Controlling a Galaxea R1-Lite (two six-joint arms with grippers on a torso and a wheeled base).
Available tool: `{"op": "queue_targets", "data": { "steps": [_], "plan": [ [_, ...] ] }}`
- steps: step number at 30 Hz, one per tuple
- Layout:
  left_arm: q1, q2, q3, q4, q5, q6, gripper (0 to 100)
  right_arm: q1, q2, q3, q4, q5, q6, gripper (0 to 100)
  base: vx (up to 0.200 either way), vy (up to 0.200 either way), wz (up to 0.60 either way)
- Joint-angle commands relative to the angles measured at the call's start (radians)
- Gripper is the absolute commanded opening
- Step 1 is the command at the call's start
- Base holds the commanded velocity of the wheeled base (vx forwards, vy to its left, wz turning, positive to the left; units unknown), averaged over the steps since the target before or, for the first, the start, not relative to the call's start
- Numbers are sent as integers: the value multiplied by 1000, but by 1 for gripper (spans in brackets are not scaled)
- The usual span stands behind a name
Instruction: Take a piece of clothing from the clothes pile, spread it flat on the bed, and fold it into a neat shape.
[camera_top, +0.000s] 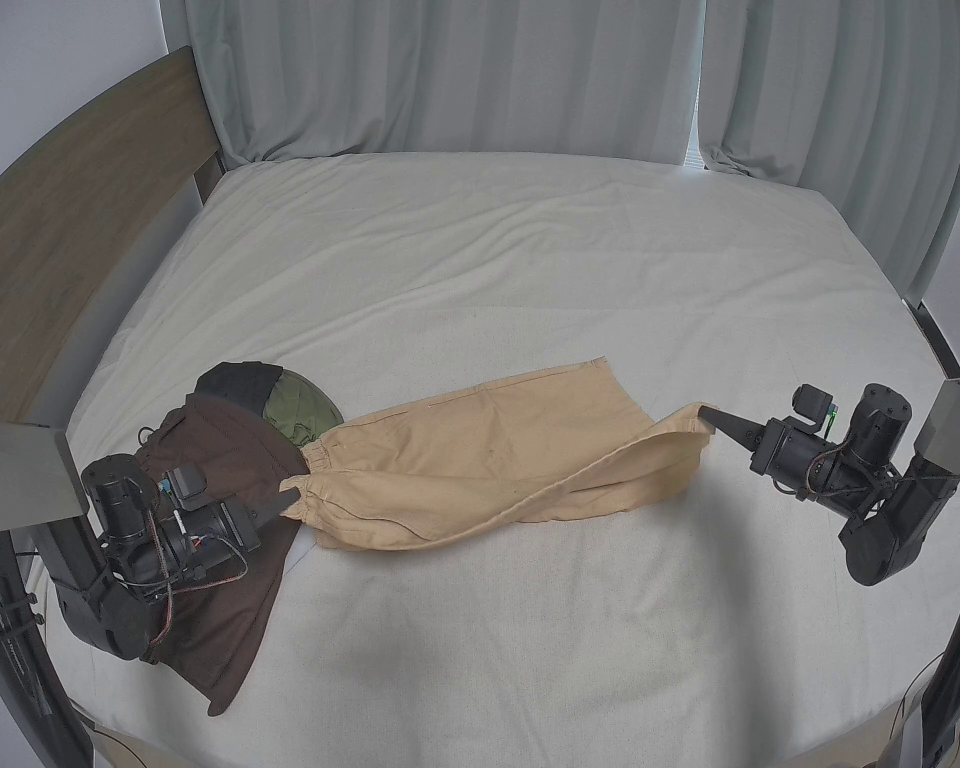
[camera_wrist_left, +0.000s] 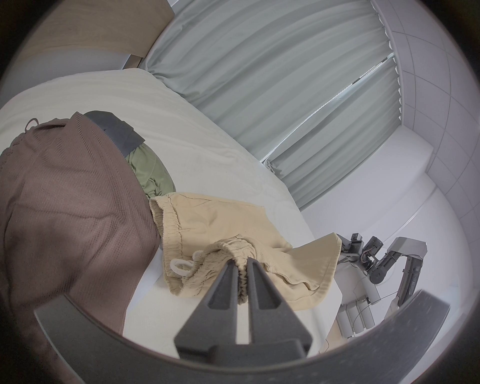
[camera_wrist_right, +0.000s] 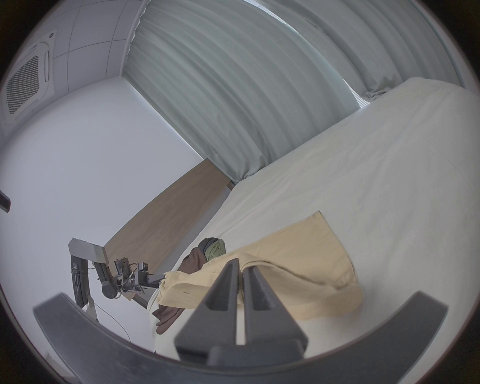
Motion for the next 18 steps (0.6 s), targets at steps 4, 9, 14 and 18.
{"op": "queue_targets", "data": {
  "steps": [4,9,14,18],
  "plan": [
    [-4,17,-28,-1,29,-25,0,-9,40,-93,2,0,22,0,0,0,0],
    [-13,18,-51,-1,59,-58,0,-13,65,-163,71,0,24,0,0,0,0],
    [-19,34,-65,-1,85,-78,0,-12,103,-238,117,0,26,0,0,0,0],
    [-18,60,-79,-1,89,-80,0,-9,132,-297,146,0,27,0,0,0,0]
  ]
}}
